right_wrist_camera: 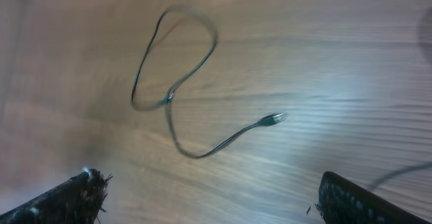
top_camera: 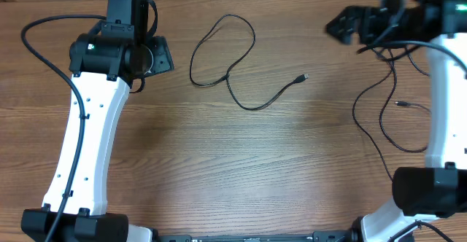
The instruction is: Untangle cables
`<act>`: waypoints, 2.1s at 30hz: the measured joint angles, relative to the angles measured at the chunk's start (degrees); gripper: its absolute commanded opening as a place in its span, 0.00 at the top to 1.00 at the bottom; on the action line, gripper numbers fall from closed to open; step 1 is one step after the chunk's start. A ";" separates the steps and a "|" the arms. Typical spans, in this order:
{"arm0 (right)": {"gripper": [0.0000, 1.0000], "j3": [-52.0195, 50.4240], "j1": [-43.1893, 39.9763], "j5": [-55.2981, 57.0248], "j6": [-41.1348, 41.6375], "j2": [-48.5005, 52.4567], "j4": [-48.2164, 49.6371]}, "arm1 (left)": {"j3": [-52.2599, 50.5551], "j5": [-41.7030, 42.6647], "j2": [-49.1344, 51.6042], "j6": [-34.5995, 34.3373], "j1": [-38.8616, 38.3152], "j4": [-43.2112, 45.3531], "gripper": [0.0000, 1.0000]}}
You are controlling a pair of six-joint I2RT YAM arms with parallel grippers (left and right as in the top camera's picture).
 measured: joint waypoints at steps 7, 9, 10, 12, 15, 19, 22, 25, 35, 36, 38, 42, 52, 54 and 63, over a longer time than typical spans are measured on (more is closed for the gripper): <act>0.04 -14.05 12.07 2.69 -0.09 0.02 13.60 | 0.00 -5.49 2.95 -4.24 0.39 -3.28 0.25; 0.04 -17.90 14.82 4.00 -0.07 0.02 19.02 | -0.02 -5.49 4.17 -4.90 0.44 -3.69 0.25; 0.04 -20.55 16.85 5.25 0.00 0.02 23.08 | -0.11 -5.49 4.61 -5.05 0.48 -3.82 0.25; 0.02 -24.33 20.02 7.69 0.44 0.09 28.70 | -0.26 -5.49 5.14 -5.25 0.55 -4.13 0.25; 0.02 -30.34 25.51 12.33 0.98 0.15 38.18 | -0.33 -5.49 5.18 -5.33 0.70 -4.26 0.25; 0.00 -36.02 31.01 18.78 2.49 0.13 46.64 | -0.33 -5.57 5.18 -5.44 0.81 -4.35 0.25; 0.00 -37.64 33.77 24.22 6.36 0.15 48.50 | -0.33 -5.70 5.18 -5.44 1.31 -4.39 0.24; 0.00 -37.51 34.18 26.88 8.98 0.15 48.52 | -0.33 -5.75 5.18 -5.46 2.45 -4.79 0.24; 0.00 -36.81 33.35 26.82 12.22 0.50 41.81 | -0.33 -5.40 5.18 -5.53 4.59 -5.84 0.23; 0.00 -36.63 33.42 26.53 12.17 0.87 41.16 | -0.33 -5.18 5.18 -5.64 4.59 -5.84 0.23; 0.00 -36.41 33.70 26.21 11.28 2.34 39.71 | -0.33 -4.74 5.18 -5.68 4.59 -5.84 0.23; 0.03 -36.33 34.07 25.81 8.55 6.97 36.52 | -0.33 -4.09 5.18 -5.92 4.59 -6.27 0.23; 0.00 -36.33 34.01 35.06 22.36 10.84 33.46 | -0.33 -3.72 5.18 -6.08 4.59 -6.73 0.23; 0.00 -36.33 33.77 35.78 30.05 10.84 32.94 | -0.33 -3.72 5.18 -6.08 4.59 -6.75 0.23; 0.16 -36.33 31.67 33.73 56.26 10.84 36.20 | -0.33 -3.69 5.18 -6.05 4.59 -7.56 0.24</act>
